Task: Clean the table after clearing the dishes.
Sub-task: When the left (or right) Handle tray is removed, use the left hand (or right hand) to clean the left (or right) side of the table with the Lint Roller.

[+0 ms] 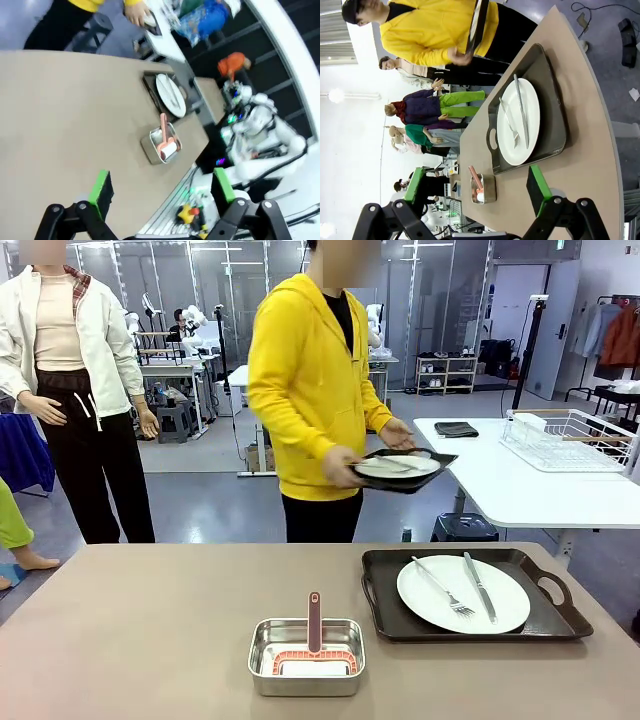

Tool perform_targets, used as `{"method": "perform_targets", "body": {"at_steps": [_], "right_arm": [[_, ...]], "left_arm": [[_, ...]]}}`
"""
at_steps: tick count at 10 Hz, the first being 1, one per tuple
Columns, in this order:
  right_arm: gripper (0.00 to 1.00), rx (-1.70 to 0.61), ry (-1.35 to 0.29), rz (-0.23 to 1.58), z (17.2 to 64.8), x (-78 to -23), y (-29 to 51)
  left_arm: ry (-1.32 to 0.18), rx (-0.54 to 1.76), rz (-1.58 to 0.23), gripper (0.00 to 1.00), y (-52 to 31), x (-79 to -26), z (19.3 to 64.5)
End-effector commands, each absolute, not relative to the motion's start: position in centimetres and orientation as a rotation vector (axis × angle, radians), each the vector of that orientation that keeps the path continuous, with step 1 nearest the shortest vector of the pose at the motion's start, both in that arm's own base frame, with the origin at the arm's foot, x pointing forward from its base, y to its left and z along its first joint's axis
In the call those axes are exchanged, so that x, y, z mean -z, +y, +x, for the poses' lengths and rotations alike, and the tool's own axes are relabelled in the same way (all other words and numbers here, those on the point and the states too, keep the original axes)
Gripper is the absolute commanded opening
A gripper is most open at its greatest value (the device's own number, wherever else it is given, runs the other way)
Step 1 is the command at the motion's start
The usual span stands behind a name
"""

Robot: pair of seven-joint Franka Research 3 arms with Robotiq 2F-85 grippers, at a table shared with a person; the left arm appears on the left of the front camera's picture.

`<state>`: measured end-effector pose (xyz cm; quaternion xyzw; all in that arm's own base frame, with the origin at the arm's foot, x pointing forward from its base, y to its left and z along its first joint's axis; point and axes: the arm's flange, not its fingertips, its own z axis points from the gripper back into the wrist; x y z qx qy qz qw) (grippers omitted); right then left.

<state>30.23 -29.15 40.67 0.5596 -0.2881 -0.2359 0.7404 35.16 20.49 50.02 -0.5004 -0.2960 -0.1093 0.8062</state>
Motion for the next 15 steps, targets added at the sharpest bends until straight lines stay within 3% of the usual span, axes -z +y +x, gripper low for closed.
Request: {"method": "perform_targets", "body": {"at_steps": [1,5,6,9,10,15], "right_arm": [[1.0,0.511,-0.644,1.236,30.1,-40.9,-29.3],[1.0,0.511,-0.644,1.236,30.1,-40.9,-29.3],[1.0,0.511,-0.644,1.236,30.1,-40.9,-29.3],[1.0,0.511,-0.644,1.236,30.1,-40.9,-29.3],[1.0,0.511,-0.644,1.236,30.1,-40.9,-29.3],[1.0,0.511,-0.644,1.236,30.1,-40.9,-29.3]], "left_arm": [[-0.597,0.507,-0.861,1.0,11.8,-55.3,39.0],[-0.464,1.017,-0.637,1.0,-7.3,-63.5,42.6],[-0.397,1.135,-0.492,1.0,-12.3,-63.0,43.3],[-0.231,1.363,-0.313,1.0,-23.0,-58.7,43.3],[-0.232,1.413,-0.261,1.0,-25.0,-57.2,42.4],[-0.209,1.408,-0.332,1.0,-25.1,-57.3,42.4]]}}
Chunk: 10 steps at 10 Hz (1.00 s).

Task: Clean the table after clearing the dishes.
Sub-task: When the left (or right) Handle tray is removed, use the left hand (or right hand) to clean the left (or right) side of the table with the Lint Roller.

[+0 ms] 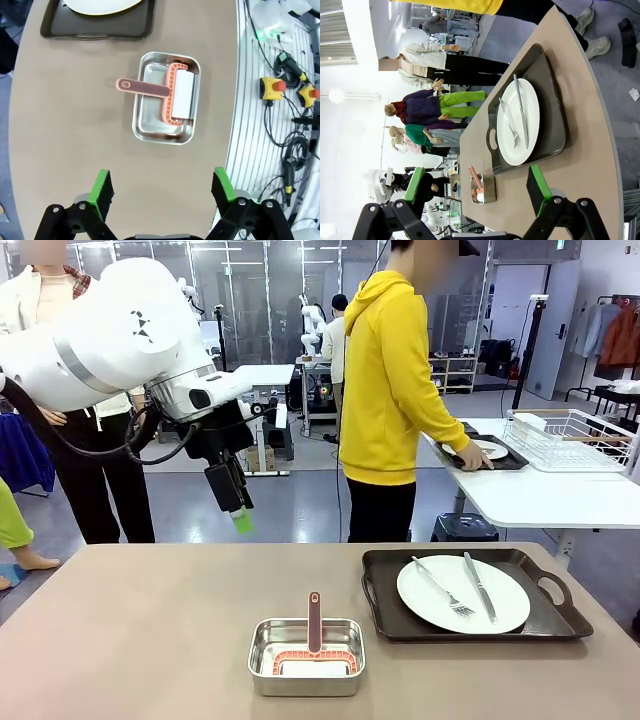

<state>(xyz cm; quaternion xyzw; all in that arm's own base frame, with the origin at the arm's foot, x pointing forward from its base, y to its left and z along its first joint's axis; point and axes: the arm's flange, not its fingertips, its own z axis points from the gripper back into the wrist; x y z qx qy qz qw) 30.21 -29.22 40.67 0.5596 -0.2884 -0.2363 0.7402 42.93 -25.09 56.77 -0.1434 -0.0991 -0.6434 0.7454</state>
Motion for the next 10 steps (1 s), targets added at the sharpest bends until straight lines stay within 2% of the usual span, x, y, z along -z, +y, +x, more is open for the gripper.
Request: {"method": "perform_targets", "body": {"at_steps": [1,2,3,6,10], "right_arm": [[1.0,0.511,-0.644,1.236,30.1,-40.9,-29.3],[1.0,0.511,-0.644,1.236,30.1,-40.9,-29.3],[1.0,0.511,-0.644,1.236,30.1,-40.9,-29.3],[1.0,0.511,-0.644,1.236,30.1,-40.9,-29.3],[1.0,0.511,-0.644,1.236,30.1,-40.9,-29.3]], "left_arm": [[-0.209,1.408,-0.332,1.0,-25.1,-57.3,42.4],[-0.217,1.408,-0.314,1.0,-25.1,-56.8,42.9],[-0.1,1.45,-0.305,1.0,-27.2,-55.4,44.4],[0.022,1.54,-0.406,1.0,-32.1,-53.6,49.5],[0.213,1.53,-0.468,1.0,-35.8,-48.0,56.3]]}}
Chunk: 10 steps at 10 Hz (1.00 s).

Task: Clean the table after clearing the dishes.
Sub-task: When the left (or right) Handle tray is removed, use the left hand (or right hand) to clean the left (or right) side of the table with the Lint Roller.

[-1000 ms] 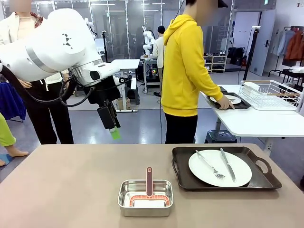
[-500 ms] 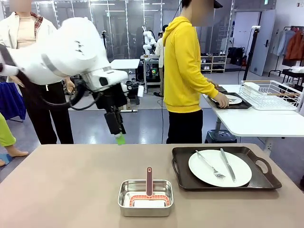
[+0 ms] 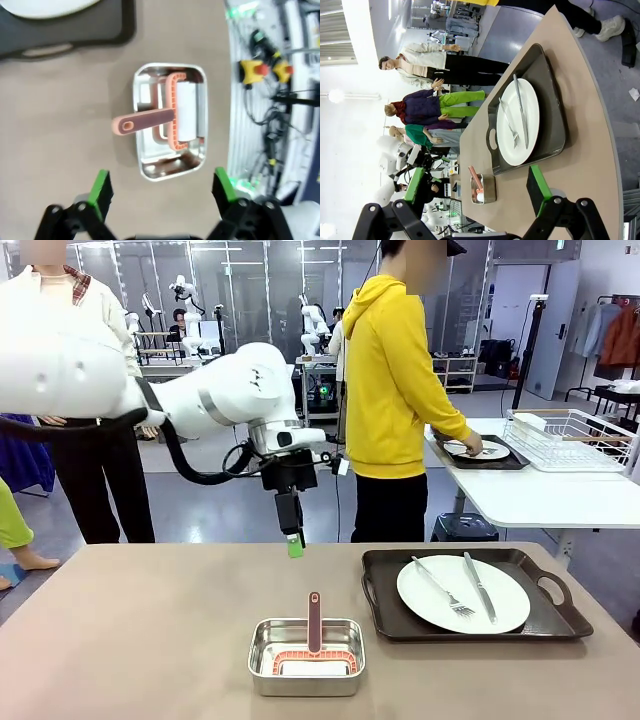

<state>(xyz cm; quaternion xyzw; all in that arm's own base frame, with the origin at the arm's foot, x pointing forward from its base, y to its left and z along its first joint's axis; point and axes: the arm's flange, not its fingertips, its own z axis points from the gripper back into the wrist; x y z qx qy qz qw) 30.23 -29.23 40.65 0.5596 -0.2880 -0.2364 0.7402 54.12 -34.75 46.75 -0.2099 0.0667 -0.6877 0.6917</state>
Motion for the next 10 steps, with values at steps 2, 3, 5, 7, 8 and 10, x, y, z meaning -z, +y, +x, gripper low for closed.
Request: {"method": "perform_targets", "body": {"at_steps": [2,3,5,7,8,10], "right_arm": [[1.0,0.511,-0.644,1.236,30.1,-40.9,-29.3],[1.0,0.511,-0.644,1.236,30.1,-40.9,-29.3],[1.0,0.511,-0.644,1.236,30.1,-40.9,-29.3],[1.0,0.511,-0.644,1.236,30.1,-40.9,-29.3],[1.0,0.511,-0.644,1.236,30.1,-40.9,-29.3],[1.0,0.511,-0.644,1.236,30.1,-40.9,-29.3]], "left_arm": [[0.313,1.508,-0.531,1.0,-37.2,-44.5,58.9],[0.356,1.508,-0.549,1.0,-37.8,-42.9,59.5],[0.407,1.484,-0.555,1.0,-38.5,-40.0,60.2],[0.473,1.462,-0.591,1.0,-39.1,-37.8,59.9],[0.496,1.458,-0.603,1.0,-39.3,-37.0,59.5],[0.494,1.454,-0.622,1.0,-39.8,-35.9,58.8]]}}
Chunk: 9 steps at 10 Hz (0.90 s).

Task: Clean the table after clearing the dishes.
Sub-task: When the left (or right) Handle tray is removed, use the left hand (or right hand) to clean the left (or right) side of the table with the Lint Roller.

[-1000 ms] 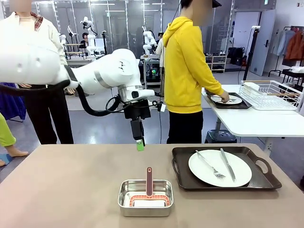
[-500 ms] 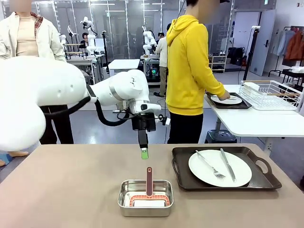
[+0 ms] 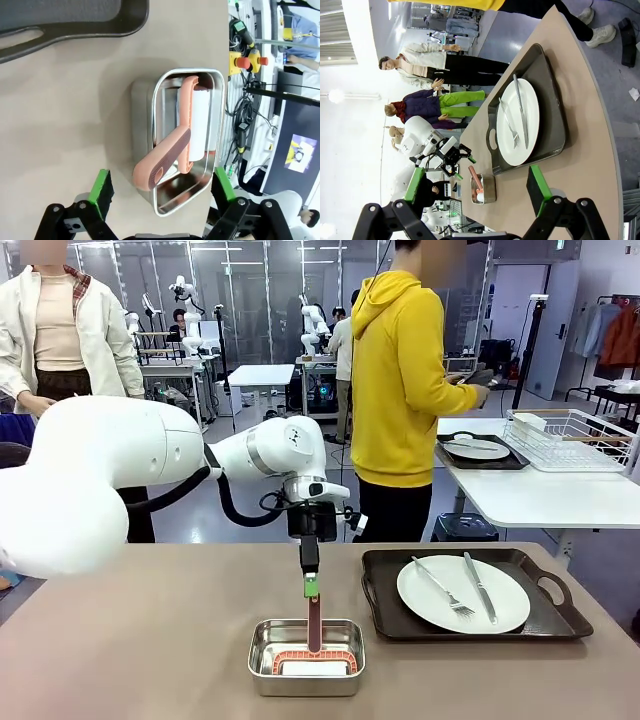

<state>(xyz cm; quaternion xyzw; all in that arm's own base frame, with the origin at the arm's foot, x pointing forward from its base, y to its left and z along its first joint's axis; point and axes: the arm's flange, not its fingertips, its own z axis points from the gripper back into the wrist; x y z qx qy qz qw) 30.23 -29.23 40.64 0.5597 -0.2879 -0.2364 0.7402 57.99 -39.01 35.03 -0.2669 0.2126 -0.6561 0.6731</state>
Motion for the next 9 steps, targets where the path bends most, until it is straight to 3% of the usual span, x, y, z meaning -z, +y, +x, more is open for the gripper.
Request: {"method": "perform_targets", "body": {"at_steps": [1,4,5,6,7,8,9], "right_arm": [[1.0,0.511,-0.644,1.236,30.1,-40.9,-29.3],[1.0,0.511,-0.644,1.236,30.1,-40.9,-29.3],[1.0,0.511,-0.644,1.236,30.1,-40.9,-29.3],[1.0,0.511,-0.644,1.236,30.1,-40.9,-29.3],[1.0,0.511,-0.644,1.236,30.1,-40.9,-29.3],[1.0,0.511,-0.644,1.236,30.1,-40.9,-29.3],[1.0,0.511,-0.644,1.236,30.1,-40.9,-29.3]], "left_arm": [[0.506,1.45,-0.633,1.0,-40.0,-35.2,58.5],[0.538,1.43,-0.648,1.0,-40.0,-34.0,57.7],[0.539,1.431,-0.65,0.84,-40.0,-34.0,57.5],[0.539,1.441,-0.647,0.61,-40.2,-34.1,57.4],[0.548,1.436,-0.641,0.27,-40.3,-34.1,57.2],[0.56,1.426,-0.632,0.03,-40.3,-34.0,57.1],[0.567,1.419,-0.623,0.0,-40.1,-33.9,56.9]]}}
